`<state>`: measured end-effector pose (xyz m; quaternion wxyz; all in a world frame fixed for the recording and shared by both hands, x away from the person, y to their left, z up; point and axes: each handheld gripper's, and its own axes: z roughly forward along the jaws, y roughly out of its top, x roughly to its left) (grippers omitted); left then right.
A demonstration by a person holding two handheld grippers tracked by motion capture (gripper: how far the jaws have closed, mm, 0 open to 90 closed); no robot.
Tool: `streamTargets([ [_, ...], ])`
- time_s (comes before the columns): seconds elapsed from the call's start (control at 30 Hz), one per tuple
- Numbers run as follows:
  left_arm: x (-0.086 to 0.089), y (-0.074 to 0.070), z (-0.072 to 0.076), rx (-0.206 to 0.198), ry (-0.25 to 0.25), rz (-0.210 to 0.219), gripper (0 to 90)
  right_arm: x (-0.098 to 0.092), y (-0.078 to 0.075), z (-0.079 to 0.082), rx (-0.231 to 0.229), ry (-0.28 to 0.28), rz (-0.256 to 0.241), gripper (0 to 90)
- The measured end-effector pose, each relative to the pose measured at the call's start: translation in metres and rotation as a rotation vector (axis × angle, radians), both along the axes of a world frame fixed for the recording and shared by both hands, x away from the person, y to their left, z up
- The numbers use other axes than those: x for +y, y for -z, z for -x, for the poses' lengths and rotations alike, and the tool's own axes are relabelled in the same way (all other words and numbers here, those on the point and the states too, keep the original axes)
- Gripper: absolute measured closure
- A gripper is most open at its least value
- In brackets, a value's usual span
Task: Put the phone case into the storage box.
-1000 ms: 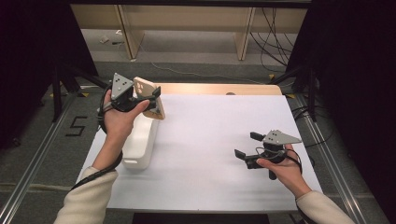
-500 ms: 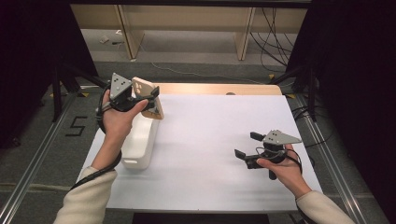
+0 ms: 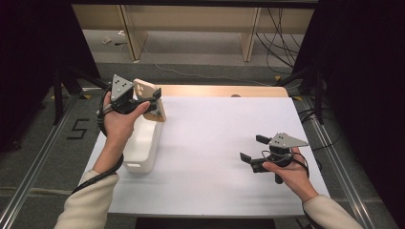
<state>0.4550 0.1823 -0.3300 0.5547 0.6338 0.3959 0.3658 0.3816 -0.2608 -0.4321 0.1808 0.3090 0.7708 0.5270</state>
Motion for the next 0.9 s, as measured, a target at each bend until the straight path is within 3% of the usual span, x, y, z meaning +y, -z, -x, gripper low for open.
streamTargets([
  [0.9,0.0089,-0.0004,-0.0012,-0.001,-0.027,0.002,10.3,-0.0002,0.0001,-0.0003,0.0,0.0,0.0,6.6],
])
